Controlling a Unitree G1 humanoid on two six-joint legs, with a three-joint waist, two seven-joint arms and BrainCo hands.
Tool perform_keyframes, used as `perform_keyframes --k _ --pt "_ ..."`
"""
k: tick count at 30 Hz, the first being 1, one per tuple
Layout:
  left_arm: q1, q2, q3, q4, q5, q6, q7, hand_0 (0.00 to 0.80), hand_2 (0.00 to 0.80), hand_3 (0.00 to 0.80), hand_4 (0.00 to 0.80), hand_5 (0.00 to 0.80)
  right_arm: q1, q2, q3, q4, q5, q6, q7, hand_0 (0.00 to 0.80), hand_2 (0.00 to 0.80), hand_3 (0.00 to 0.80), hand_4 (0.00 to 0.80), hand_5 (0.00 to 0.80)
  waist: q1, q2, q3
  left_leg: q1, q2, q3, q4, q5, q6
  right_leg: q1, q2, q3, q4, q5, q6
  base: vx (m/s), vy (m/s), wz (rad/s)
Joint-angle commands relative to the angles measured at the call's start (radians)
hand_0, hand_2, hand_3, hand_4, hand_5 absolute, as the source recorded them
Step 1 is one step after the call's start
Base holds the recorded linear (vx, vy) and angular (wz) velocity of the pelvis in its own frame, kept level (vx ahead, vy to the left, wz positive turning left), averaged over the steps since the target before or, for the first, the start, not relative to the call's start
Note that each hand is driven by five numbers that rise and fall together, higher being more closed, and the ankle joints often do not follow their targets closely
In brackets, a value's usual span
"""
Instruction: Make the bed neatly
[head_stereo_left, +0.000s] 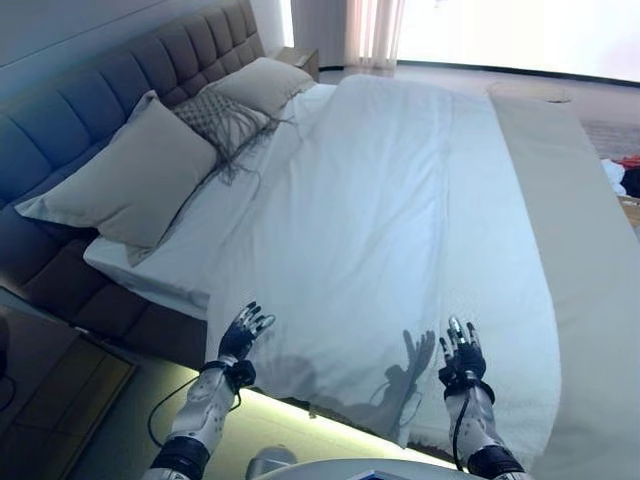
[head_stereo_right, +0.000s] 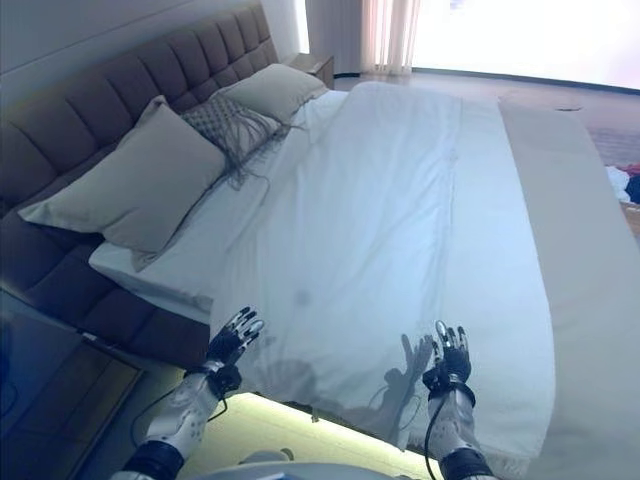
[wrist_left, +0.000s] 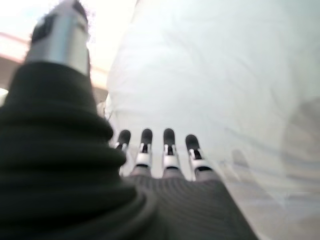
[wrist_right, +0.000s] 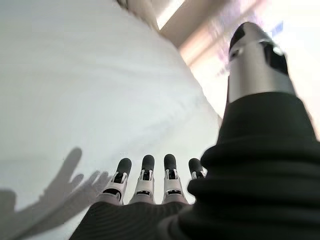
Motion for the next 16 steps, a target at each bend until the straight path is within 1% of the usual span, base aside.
perform_keyframes --k 1,6,9,16 --pt "-0.047 0.063 0.032 -0.08 0.004 -0.051 -0.035 0.0 0.0 0.0 0.0 0.0 -0.059 -0.005 -0.043 -0.028 0.004 -0.012 0.069 0.0 0.0 0.0 0.0 0.0 0.044 -0.058 0.026 -0.023 0.014 0.027 0.015 0.037 0.026 0.037 -0.01 -0.017 -0.027 0.073 -0.01 0.044 -0.019 0.11" --pt "-0.027 0.06 0.044 -0.078 0.006 -0.066 -0.026 0.0 0.0 0.0 0.0 0.0 -0.058 -0.007 -0.043 -0.035 -0.009 -0.017 0.003 0.0 0.0 0.0 0.0 0.0 0.041 -0.059 0.026 -0.013 0.017 0.034 0.01 0.038 0.024 0.044 -0.006 -0.017 -0.027 0.071 -0.01 0.025 -0.003 0.02" --pt "-0.015 0.06 0.058 -0.085 0.015 -0.076 -0.022 0.0 0.0 0.0 0.0 0.0 -0.042 -0.008 -0.058 -0.046 -0.011 -0.021 -0.01 0.0 0.0 0.0 0.0 0.0 0.034 -0.061 0.03 -0.014 0.019 0.039 0.01 0.036 0.022 0.038 -0.003 -0.013 -0.024 0.071 -0.009 -0.005 -0.003 -0.01" --pt "0.008 0.065 0.078 -0.108 0.031 -0.099 -0.006 0.0 0.0 0.0 0.0 0.0 -0.009 -0.009 -0.091 -0.051 -0.003 -0.017 0.018 0.0 0.0 0.0 0.0 0.0 0.017 -0.065 0.035 -0.013 0.022 0.052 0.005 0.032 0.023 0.025 0.004 -0.001 -0.025 0.071 -0.009 -0.02 -0.012 -0.04"
